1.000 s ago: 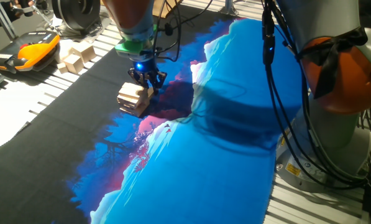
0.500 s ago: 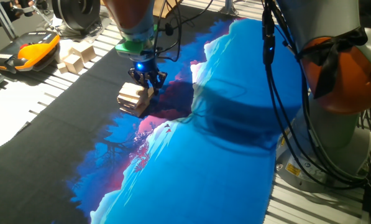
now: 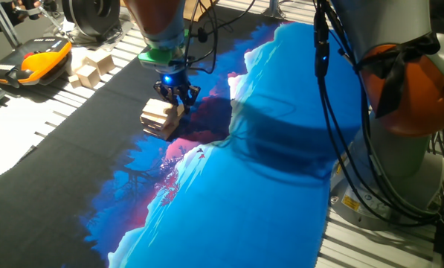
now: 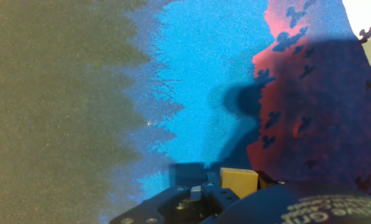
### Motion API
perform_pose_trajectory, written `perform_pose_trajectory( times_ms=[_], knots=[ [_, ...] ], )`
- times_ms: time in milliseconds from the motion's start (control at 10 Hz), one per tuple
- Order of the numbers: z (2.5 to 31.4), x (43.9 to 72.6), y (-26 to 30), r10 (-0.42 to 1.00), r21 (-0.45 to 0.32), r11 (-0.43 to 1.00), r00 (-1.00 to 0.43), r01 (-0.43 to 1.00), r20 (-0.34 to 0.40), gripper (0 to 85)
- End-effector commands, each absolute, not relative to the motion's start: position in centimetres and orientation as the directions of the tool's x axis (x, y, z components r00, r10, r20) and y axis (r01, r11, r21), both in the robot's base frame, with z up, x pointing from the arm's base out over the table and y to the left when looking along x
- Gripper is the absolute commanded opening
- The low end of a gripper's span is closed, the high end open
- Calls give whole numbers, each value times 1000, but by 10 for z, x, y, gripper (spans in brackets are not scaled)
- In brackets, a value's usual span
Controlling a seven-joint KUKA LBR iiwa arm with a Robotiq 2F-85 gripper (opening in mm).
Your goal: Play Jenga
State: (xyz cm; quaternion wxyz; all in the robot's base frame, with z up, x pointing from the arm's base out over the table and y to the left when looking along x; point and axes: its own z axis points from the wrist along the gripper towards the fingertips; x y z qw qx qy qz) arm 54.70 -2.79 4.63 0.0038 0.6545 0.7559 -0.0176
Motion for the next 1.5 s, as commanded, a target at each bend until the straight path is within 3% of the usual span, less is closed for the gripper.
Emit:
perform_pose_trajectory(
  times_ms=[0, 1400],
  knots=[
    [46, 547, -28, 989, -20, 147, -147, 989, -27, 340],
    [48, 542, -30, 983, -21, 181, -182, 983, -33, 340]
  ],
)
